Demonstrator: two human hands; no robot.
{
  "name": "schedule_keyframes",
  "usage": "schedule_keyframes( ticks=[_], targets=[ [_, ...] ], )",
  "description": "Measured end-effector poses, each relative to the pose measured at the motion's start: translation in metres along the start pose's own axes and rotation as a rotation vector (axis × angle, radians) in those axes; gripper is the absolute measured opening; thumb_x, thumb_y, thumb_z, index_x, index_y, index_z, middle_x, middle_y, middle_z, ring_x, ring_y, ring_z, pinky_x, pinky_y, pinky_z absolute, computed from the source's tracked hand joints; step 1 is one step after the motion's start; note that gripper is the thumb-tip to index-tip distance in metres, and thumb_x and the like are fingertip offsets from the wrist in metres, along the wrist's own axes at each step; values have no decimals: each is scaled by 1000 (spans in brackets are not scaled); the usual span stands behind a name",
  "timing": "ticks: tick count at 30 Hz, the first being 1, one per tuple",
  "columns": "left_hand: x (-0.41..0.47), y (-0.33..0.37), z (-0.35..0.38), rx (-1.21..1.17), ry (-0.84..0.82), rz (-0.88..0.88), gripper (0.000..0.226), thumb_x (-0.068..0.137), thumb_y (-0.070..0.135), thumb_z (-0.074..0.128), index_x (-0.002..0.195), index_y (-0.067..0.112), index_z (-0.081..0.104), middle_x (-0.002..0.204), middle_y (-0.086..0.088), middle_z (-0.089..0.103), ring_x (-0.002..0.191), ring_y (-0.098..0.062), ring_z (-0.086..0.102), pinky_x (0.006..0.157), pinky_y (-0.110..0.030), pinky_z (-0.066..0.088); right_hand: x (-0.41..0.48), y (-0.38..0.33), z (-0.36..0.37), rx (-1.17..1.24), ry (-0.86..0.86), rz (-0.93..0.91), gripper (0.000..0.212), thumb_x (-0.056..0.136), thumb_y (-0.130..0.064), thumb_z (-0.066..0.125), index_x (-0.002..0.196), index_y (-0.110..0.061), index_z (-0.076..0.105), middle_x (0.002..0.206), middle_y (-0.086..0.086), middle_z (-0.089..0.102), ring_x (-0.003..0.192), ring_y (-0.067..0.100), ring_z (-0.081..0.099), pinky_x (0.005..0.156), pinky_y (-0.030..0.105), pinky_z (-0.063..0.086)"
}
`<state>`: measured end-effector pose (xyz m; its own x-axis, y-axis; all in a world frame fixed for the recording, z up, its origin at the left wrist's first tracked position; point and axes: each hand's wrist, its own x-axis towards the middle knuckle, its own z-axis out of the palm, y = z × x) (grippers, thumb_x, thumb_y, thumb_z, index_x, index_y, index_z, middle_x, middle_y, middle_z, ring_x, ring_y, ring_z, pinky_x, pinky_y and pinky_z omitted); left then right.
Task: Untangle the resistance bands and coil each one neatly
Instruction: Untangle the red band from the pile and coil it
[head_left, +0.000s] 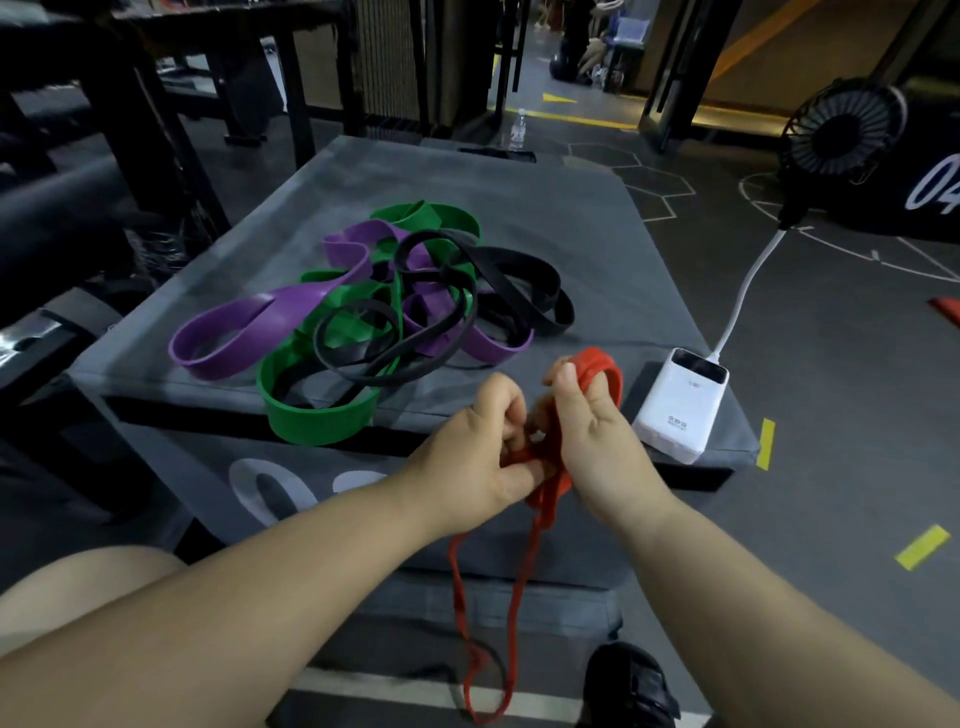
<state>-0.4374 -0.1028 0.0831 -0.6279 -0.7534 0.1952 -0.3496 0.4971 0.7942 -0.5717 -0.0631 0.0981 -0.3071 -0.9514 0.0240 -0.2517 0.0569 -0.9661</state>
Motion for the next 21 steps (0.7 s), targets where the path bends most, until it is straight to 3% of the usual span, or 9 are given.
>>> schedule_keyframes(
  ticks=[4,8,12,14,17,19,21],
  targets=[
    [0,-1,2,-98,-1,-23,50,78,12,75,95,22,29,71,6,54,59,-6,52,60,-31,49,-1,1,3,-109,0,-15,38,102,-40,37,96,-3,43,79,5,47,67,10,45,59,15,39],
    [1,-6,1,-160,-134,-29,44,84,-2,64,97,23,30,81,2,55,70,-5,54,71,-33,52,5,2,-3,-264,17,-37,34,101,-40,40,78,-17,32,70,3,43,62,13,40,54,20,35],
    [3,-7,-1,-53,-72,3,35,88,5,61,88,24,32,62,11,44,56,-1,41,58,-21,39,5,1,-3,-325,-4,-57,36,102,-36,41,74,-18,29,63,-1,38,55,11,36,50,18,34],
    [3,-3,-1,-29,-75,36,32,90,8,59,86,24,32,61,9,49,57,-6,49,61,-26,45,4,1,-1,-310,-18,-42,35,102,-35,41,74,-18,30,63,0,40,56,11,38,50,17,34],
    [4,-2,-2,-5,-91,68,32,92,10,56,86,27,30,71,-7,61,66,-24,59,68,-47,50,3,1,-1,-271,-26,-17,33,103,-36,40,76,-18,31,64,0,42,57,10,41,49,15,34],
    [3,-1,-1,21,-101,69,33,92,10,57,86,26,29,72,-9,61,62,-23,59,64,-47,51,2,1,-1,-246,-40,-10,33,103,-37,40,77,-18,32,64,-3,41,54,5,41,51,13,36],
    [3,0,-1,-2,-110,33,37,90,12,61,86,28,28,69,-3,60,56,-17,61,60,-41,55,3,4,-2,-202,-56,6,34,102,-41,41,82,-13,38,67,-2,46,59,6,46,65,23,44]
  ],
)
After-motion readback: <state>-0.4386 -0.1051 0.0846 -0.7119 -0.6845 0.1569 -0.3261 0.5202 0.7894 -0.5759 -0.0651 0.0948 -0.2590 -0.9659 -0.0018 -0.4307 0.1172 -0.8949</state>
